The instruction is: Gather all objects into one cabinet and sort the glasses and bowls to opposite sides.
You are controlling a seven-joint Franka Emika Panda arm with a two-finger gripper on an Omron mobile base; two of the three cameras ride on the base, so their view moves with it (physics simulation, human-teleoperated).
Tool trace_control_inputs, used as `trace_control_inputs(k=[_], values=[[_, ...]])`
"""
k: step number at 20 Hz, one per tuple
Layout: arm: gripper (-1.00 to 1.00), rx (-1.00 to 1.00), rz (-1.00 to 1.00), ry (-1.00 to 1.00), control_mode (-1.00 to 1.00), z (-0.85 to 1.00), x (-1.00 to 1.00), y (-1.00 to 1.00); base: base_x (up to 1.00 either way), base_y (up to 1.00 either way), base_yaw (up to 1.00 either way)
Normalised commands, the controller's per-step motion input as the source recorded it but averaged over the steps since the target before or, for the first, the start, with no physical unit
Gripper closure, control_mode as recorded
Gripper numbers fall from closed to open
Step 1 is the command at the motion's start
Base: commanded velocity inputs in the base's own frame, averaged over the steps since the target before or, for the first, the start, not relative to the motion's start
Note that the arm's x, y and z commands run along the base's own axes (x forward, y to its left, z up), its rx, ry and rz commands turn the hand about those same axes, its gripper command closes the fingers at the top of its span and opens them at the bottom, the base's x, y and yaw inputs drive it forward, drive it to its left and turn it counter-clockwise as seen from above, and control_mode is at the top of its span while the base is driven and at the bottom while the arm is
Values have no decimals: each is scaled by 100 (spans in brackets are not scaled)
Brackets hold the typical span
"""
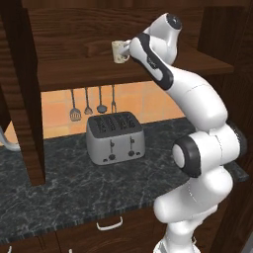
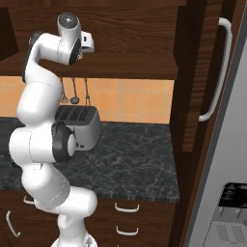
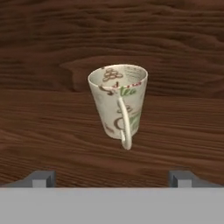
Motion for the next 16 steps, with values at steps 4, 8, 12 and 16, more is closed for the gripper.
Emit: trace_control_inputs(k=[4, 8, 12, 16], values=[[-100, 0, 0, 0, -100, -4, 29, 0, 0, 0, 0], [-100, 0, 0, 0, -100, -17, 25, 5, 0, 0, 0], [-100, 0, 0, 0, -100, -11, 20, 7, 0, 0, 0], [-100, 0, 0, 0, -100, -6, 21, 14, 0, 0, 0]])
